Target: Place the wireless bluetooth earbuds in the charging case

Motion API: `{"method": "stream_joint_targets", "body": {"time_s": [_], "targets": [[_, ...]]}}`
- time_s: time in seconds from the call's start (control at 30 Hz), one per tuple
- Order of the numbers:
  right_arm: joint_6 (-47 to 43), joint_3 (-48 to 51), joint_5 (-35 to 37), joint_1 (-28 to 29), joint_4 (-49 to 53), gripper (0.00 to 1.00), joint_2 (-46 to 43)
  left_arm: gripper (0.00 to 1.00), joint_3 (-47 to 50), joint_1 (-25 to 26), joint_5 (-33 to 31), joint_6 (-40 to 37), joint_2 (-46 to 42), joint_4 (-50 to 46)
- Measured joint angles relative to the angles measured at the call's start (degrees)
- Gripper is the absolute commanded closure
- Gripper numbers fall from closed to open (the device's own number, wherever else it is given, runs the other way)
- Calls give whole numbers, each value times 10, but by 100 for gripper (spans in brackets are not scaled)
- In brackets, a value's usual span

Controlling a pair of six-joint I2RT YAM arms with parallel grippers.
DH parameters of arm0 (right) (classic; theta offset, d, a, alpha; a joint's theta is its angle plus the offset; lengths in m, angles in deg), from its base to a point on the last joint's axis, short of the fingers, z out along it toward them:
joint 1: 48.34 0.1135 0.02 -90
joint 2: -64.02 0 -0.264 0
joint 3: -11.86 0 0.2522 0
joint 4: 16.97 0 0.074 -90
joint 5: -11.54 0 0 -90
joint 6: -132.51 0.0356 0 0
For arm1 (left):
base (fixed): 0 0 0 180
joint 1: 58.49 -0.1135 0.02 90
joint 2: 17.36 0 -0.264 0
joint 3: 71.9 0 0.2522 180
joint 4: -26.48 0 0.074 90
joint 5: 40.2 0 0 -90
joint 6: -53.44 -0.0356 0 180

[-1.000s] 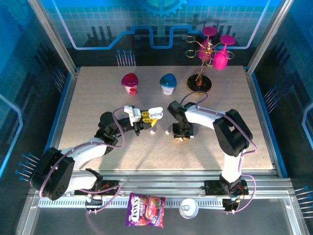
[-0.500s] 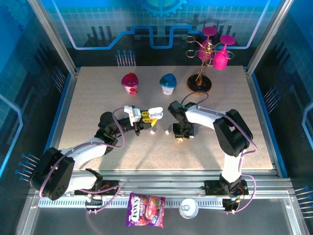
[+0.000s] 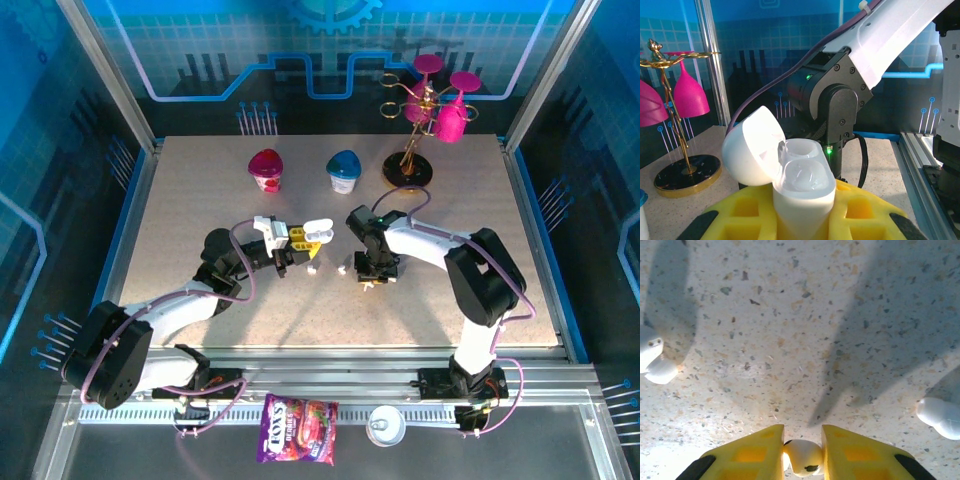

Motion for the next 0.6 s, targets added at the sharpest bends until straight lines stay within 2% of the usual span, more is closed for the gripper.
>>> {"method": "stream_joint_targets", "body": {"time_s": [0.6], "targets": [[-45,17,-13,0,-37,75,-16,100,0,0,0,2,7,1]]}}
